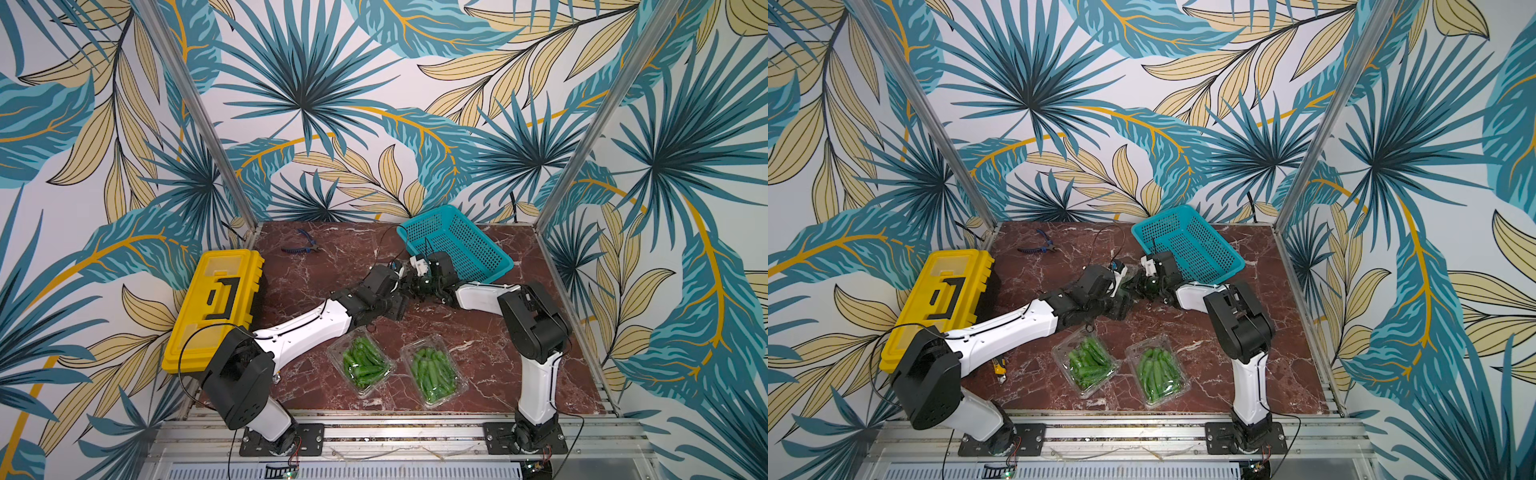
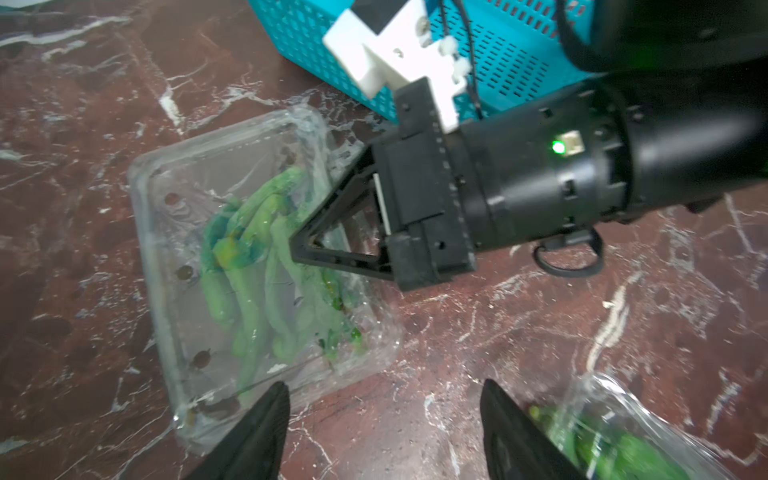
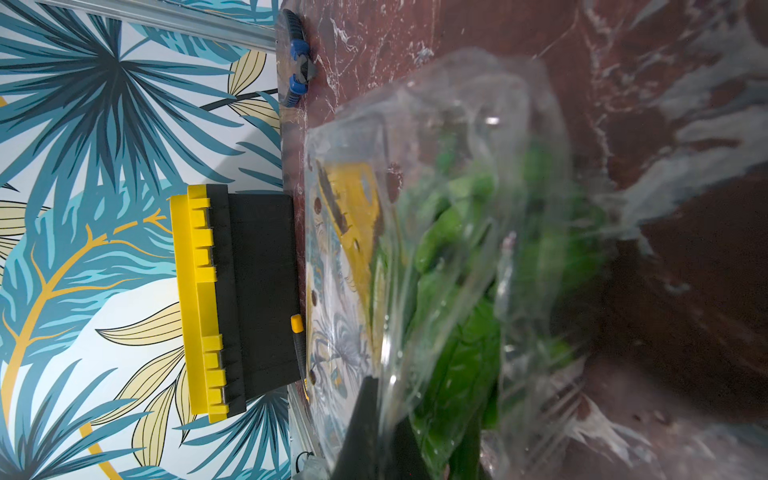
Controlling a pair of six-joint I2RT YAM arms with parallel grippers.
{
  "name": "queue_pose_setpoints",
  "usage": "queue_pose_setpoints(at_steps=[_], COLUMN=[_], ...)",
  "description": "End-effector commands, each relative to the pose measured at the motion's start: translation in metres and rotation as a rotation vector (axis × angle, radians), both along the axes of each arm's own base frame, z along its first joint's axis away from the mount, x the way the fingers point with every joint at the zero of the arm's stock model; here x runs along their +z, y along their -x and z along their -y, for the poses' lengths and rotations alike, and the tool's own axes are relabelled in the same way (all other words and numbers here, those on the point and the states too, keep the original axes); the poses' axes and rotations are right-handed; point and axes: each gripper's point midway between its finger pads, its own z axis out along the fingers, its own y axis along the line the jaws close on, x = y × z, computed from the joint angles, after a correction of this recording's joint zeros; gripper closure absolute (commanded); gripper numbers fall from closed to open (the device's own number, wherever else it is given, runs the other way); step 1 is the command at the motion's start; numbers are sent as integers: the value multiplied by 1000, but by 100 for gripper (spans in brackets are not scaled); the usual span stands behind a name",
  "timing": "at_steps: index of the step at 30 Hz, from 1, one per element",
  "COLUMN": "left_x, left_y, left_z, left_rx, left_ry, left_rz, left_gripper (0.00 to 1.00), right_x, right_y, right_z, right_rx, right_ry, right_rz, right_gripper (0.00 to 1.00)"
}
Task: Take small green peppers out of containers
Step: Open the packing box at the center of the board.
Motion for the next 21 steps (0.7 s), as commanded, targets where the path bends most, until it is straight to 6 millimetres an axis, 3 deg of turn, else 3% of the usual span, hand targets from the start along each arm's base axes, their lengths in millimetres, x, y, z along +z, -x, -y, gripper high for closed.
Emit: queue_pose_setpoints(at_steps=[1, 9, 21], left_x=[4, -1, -15], left_y=[-17, -31, -46], left_z=[-8, 4, 6], left_rx=[85, 70, 128], left_ry=[-28, -45, -48], left_rz=[44, 54, 68], left_gripper=[27, 30, 30], right_x=[-7, -7, -7], right_y=[1, 0, 0], right_z=[4, 3, 2], right_rx=[-13, -11, -6], right_ry=[8, 0, -6], right_rz=[-3, -5, -6], right_gripper=[95, 95, 95])
